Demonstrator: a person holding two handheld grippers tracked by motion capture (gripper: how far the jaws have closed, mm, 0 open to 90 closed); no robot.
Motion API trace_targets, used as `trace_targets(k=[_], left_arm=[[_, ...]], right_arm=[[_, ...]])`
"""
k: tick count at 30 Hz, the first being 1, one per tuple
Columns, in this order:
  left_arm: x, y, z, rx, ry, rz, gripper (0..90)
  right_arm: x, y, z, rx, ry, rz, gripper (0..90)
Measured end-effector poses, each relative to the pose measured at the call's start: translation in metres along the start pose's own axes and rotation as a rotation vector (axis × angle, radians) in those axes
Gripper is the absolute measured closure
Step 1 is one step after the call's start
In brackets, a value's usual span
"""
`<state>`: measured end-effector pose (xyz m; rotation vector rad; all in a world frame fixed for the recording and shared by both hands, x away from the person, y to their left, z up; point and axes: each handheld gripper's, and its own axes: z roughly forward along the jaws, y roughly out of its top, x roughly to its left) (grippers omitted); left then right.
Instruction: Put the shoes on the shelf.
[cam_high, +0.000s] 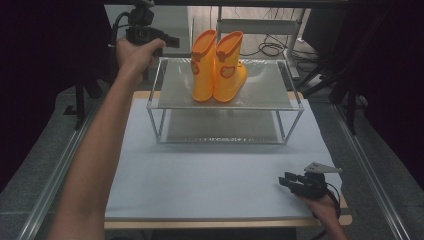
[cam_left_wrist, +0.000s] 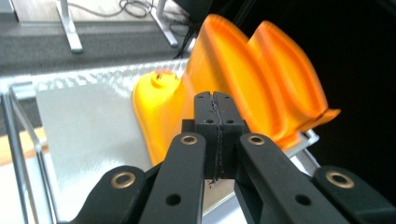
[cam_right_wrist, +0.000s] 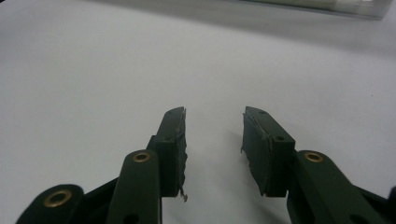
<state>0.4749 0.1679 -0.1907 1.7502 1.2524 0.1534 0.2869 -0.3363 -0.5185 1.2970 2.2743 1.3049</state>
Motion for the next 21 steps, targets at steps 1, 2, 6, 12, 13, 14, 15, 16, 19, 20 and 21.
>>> trace_targets(k=[1, 2, 6, 12, 13, 14, 15, 16, 19, 20, 21], left_arm=[[0.003, -0.004, 0.002, 0.011, 0.002, 0.003, 90.0], [0.006, -0.008, 0.005, 0.019, 0.001, 0.004, 90.0], [0.013, -0.026, 0.020, 0.054, 0.007, 0.027, 90.0], [0.024, -0.050, 0.048, 0.121, 0.011, 0.039, 90.0], [0.026, -0.053, 0.051, 0.131, 0.012, 0.040, 90.0], [0.027, -0.055, 0.055, 0.139, 0.015, 0.043, 90.0], [0.028, -0.058, 0.058, 0.148, 0.013, 0.043, 90.0], [0.029, -0.060, 0.062, 0.159, 0.013, 0.043, 90.0], [0.033, -0.067, 0.072, 0.182, 0.015, 0.039, 90.0], [0.034, -0.069, 0.075, 0.189, 0.013, 0.036, 90.0], [0.034, -0.072, 0.079, 0.197, 0.013, 0.033, 90.0]], right_arm=[[0.000, 0.000, 0.000, 0.000, -0.001, 0.003, 59.0], [0.000, 0.000, 0.000, -0.001, 0.000, 0.004, 58.9], [0.001, 0.000, -0.001, 0.004, -0.001, -0.001, 58.1], [0.002, 0.000, -0.001, -0.001, 0.000, 0.001, 57.7], [0.002, 0.000, -0.002, -0.003, 0.000, 0.003, 57.7], [0.001, -0.001, -0.002, -0.008, -0.002, -0.001, 57.6], [0.001, -0.001, -0.003, -0.008, -0.003, 0.001, 57.5], [0.001, -0.001, -0.003, -0.009, -0.004, 0.003, 57.1], [0.000, -0.001, -0.004, -0.007, -0.012, 0.000, 54.0], [0.000, -0.001, -0.004, -0.007, -0.016, 0.002, 53.5], [0.000, -0.001, -0.004, -0.009, -0.018, 0.004, 53.2]])
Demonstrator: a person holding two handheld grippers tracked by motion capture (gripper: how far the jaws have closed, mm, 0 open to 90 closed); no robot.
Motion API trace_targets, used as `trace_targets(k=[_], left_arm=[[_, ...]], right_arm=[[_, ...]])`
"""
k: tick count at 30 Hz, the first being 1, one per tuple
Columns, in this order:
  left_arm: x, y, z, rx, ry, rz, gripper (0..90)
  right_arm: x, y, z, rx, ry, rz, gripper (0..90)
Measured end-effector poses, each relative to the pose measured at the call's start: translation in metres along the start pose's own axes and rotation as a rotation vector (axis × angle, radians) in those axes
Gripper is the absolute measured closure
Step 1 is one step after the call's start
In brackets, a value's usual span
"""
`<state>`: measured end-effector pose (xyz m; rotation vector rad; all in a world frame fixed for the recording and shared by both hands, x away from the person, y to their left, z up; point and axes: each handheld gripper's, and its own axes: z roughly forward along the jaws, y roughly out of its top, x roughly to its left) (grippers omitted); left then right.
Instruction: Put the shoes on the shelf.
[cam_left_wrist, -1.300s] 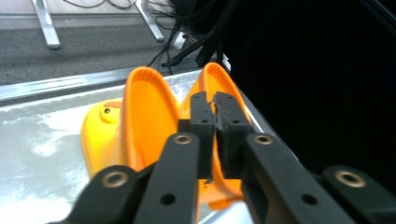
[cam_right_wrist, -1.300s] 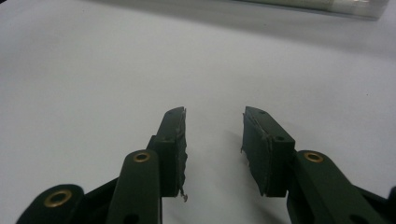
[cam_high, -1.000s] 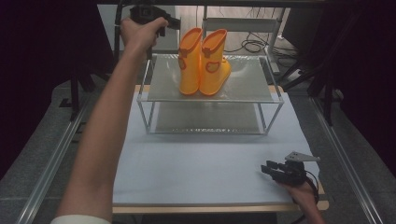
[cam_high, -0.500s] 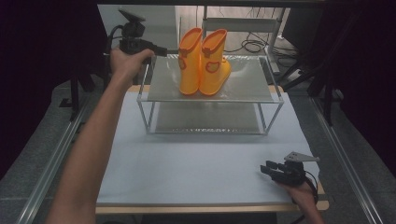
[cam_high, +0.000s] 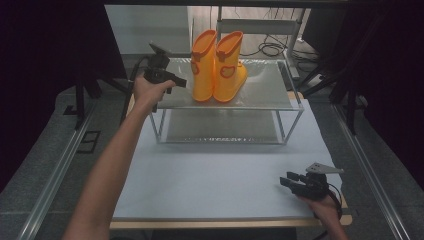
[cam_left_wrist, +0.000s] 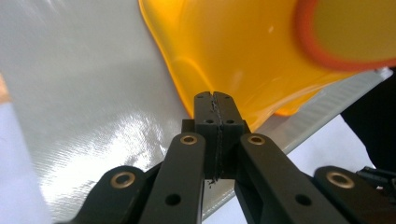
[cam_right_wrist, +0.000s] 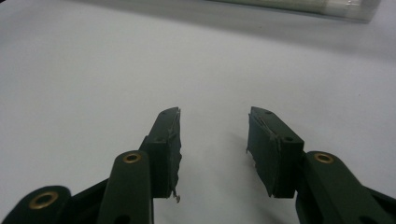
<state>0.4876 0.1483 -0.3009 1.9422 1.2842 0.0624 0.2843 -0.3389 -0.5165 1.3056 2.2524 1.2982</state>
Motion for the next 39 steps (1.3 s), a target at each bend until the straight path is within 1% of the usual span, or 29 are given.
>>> trace_targets(k=[2, 5, 7, 9, 10, 14, 16, 18, 21, 23, 28, 30, 31, 32, 36, 39], left_arm=[[0.000, -0.003, 0.006, 0.010, -0.006, 0.000, 90.0], [0.001, -0.005, 0.013, 0.021, -0.010, -0.001, 90.0], [0.000, -0.006, 0.017, 0.028, -0.014, -0.003, 90.0], [-0.001, -0.007, 0.022, 0.044, -0.021, 0.004, 90.0], [-0.002, -0.008, 0.024, 0.042, -0.019, 0.003, 90.0], [-0.002, -0.008, 0.025, 0.037, -0.033, -0.006, 90.0], [-0.004, -0.008, 0.025, 0.035, -0.034, -0.010, 90.0], [-0.005, -0.009, 0.028, 0.024, -0.043, -0.018, 90.0], [-0.007, -0.009, 0.029, 0.022, -0.046, -0.019, 90.0], [-0.007, -0.008, 0.029, 0.021, -0.048, -0.019, 90.0], [-0.007, -0.008, 0.030, 0.025, -0.053, -0.021, 90.0], [-0.008, -0.008, 0.030, 0.033, -0.066, -0.023, 90.0], [-0.009, -0.008, 0.032, 0.033, -0.079, -0.028, 90.0], [-0.012, -0.008, 0.033, 0.036, -0.091, -0.024, 90.0], [-0.021, -0.005, 0.037, 0.054, -0.101, -0.001, 90.0], [-0.027, -0.004, 0.041, 0.054, -0.112, 0.003, 90.0]], right_arm=[[0.000, 0.000, 0.000, -0.006, -0.004, -0.002, 52.8], [-0.001, 0.000, -0.002, -0.007, -0.009, 0.009, 52.7], [-0.002, 0.000, -0.002, -0.011, -0.015, 0.001, 52.7], [-0.001, 0.000, -0.002, -0.013, -0.014, 0.008, 52.7], [-0.002, 0.000, -0.002, -0.013, -0.015, 0.006, 52.7], [-0.002, 0.000, -0.003, -0.015, -0.015, 0.010, 52.7], [-0.002, 0.000, -0.003, -0.013, -0.015, 0.007, 52.7], [-0.002, 0.000, -0.003, -0.012, -0.013, 0.009, 52.7], [-0.001, 0.000, -0.001, -0.011, -0.013, 0.003, 52.8], [-0.001, 0.000, -0.001, -0.008, -0.011, 0.007, 52.9], [0.000, 0.000, 0.002, -0.004, -0.007, 0.008, 53.0], [0.000, 0.000, 0.003, -0.004, -0.007, 0.004, 53.0], [0.000, 0.001, 0.003, -0.003, -0.007, 0.003, 53.0], [0.000, 0.001, 0.003, -0.005, -0.008, 0.001, 53.0], [0.000, 0.001, 0.003, -0.005, -0.006, 0.004, 52.9], [0.000, 0.001, 0.003, -0.004, -0.005, 0.005, 52.9]])
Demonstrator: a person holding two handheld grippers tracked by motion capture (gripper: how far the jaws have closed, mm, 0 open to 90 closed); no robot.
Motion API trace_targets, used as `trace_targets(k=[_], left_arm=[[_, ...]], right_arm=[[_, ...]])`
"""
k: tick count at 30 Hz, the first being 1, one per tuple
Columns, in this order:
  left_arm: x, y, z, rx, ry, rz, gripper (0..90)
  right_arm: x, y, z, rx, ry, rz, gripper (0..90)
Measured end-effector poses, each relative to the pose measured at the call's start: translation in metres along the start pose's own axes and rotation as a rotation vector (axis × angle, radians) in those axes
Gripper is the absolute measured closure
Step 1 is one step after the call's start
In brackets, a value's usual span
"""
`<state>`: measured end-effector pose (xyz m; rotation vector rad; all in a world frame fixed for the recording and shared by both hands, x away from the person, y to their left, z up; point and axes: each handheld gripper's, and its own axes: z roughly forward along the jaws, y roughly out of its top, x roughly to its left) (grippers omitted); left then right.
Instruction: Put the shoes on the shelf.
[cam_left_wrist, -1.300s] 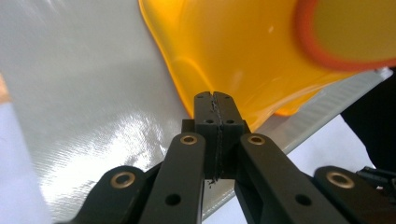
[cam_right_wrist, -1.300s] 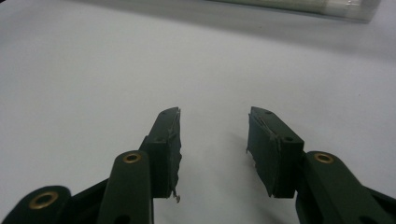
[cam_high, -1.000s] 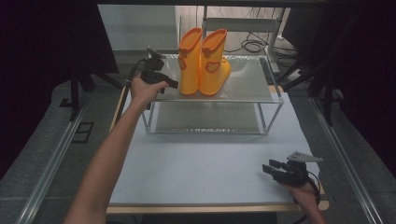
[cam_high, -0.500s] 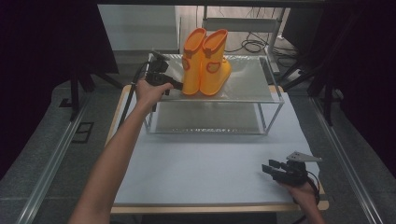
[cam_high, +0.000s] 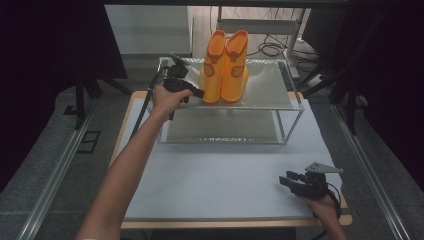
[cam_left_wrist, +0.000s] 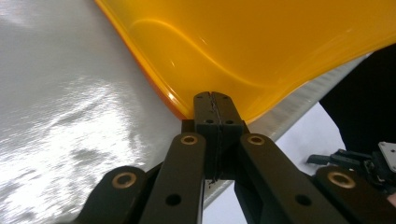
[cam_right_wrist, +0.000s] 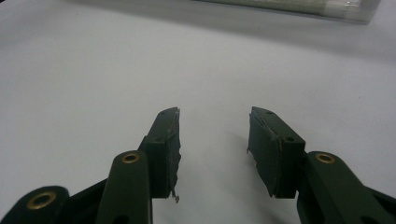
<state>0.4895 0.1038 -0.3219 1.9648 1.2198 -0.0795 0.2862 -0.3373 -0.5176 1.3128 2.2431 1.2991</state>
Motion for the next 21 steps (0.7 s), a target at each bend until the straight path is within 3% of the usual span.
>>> trace_targets(k=[4, 15, 21], left_arm=[[-0.0062, 0.0013, 0.0049, 0.006, -0.016, 0.000, 90.0], [-0.0081, 0.0013, 0.0049, 0.009, -0.007, 0.014, 90.0], [-0.0108, 0.0041, 0.0039, -0.003, -0.025, 0.001, 90.0]], right_arm=[[-0.0001, 0.0002, -0.0001, 0.000, 0.000, 0.001, 52.9], [0.0003, 0.0007, 0.0010, 0.000, 0.003, -0.001, 52.9], [0.0002, 0.0004, 0.0011, 0.003, 0.005, 0.001, 52.9]])
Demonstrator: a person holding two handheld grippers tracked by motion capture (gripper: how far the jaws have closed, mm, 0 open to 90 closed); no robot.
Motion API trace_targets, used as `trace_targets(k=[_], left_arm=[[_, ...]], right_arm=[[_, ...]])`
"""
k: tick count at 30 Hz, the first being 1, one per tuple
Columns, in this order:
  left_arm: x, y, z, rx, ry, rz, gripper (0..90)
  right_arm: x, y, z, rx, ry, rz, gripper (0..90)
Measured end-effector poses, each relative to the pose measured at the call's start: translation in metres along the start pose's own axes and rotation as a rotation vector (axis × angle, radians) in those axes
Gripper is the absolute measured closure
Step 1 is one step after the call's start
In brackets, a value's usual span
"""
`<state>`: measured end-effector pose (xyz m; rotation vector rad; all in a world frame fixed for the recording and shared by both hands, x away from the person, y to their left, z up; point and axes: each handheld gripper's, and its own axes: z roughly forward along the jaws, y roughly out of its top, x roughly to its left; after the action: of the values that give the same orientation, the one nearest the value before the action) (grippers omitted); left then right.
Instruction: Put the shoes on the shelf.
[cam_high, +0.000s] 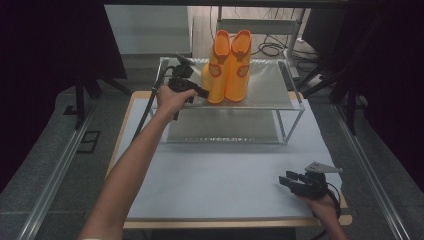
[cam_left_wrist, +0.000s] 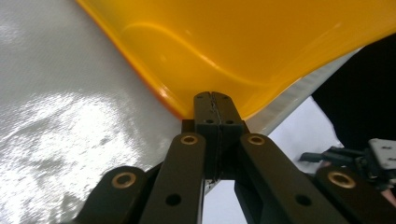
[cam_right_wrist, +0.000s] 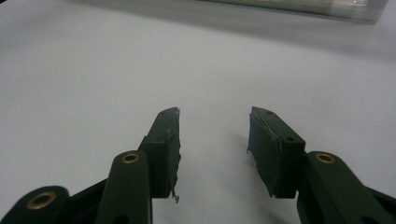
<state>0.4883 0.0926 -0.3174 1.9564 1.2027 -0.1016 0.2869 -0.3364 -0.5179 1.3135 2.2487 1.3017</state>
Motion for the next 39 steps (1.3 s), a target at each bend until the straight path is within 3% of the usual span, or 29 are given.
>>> trace_targets(k=[9, 14, 17, 21, 27, 30, 33, 39], left_arm=[[-0.004, 0.000, 0.003, 0.002, 0.015, 0.014, 90.0], [0.001, -0.001, 0.001, -0.001, -0.002, 0.004, 90.0], [0.000, -0.002, 0.000, -0.007, 0.010, 0.017, 89.8], [0.002, -0.004, -0.004, -0.017, 0.043, 0.047, 81.6], [0.003, -0.013, -0.014, -0.059, 0.007, 0.080, 73.4], [0.002, -0.017, -0.020, -0.067, 0.010, 0.099, 70.8], [0.003, -0.023, -0.025, -0.080, 0.018, 0.104, 67.9], [0.007, -0.036, -0.038, -0.106, -0.006, 0.100, 66.9]], right_arm=[[0.001, 0.000, 0.001, 0.002, 0.004, -0.005, 53.1], [0.001, 0.000, 0.000, -0.001, 0.002, -0.007, 53.1], [0.001, 0.001, -0.001, -0.002, 0.002, -0.003, 53.1], [0.001, 0.001, -0.003, -0.007, 0.001, -0.002, 53.1], [0.000, 0.001, -0.005, -0.014, -0.004, 0.001, 53.1], [0.001, 0.001, -0.005, -0.016, -0.005, -0.001, 53.1], [0.001, 0.001, -0.004, -0.012, -0.004, -0.003, 53.1], [0.002, 0.001, -0.003, -0.016, -0.005, -0.008, 53.1]])
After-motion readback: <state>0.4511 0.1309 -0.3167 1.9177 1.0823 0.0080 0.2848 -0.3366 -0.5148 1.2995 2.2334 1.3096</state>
